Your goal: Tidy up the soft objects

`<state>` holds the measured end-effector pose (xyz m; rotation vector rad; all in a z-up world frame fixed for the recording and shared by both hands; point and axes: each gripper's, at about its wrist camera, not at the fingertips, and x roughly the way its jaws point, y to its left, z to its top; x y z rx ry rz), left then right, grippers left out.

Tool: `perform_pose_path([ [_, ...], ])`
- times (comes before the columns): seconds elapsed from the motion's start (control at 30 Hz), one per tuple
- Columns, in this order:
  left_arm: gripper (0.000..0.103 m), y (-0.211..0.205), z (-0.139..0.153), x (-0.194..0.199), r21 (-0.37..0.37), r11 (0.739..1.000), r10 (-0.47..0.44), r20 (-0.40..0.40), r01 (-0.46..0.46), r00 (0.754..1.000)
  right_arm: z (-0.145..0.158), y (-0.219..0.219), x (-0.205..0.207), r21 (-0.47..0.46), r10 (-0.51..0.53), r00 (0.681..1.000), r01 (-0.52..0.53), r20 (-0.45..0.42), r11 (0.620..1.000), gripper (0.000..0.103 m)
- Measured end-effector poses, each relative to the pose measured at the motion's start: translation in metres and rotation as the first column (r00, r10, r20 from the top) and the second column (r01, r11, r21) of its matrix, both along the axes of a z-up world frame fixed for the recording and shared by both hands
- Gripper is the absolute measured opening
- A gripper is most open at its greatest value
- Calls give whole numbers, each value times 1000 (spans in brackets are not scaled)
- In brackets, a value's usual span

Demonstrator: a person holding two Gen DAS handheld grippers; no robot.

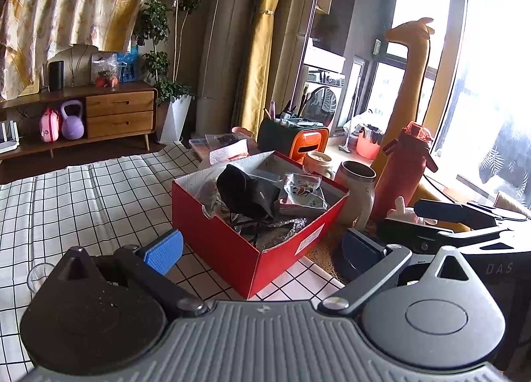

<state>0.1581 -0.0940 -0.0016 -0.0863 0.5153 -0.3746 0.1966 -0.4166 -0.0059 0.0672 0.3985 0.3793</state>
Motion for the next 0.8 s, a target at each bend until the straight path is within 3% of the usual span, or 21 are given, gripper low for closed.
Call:
perform_pose_path([
  [0.47, 103, 0, 0, -1, 4, 1000, 4, -2, -4, 1000, -3, 4, -2, -6, -3, 1000, 3, -3, 1000, 103],
  [0.8, 103, 2, -5, 0, -32, 999, -10, -28, 9, 1000, -7, 3, -3, -6, -2, 1000, 2, -6, 1000, 103],
])
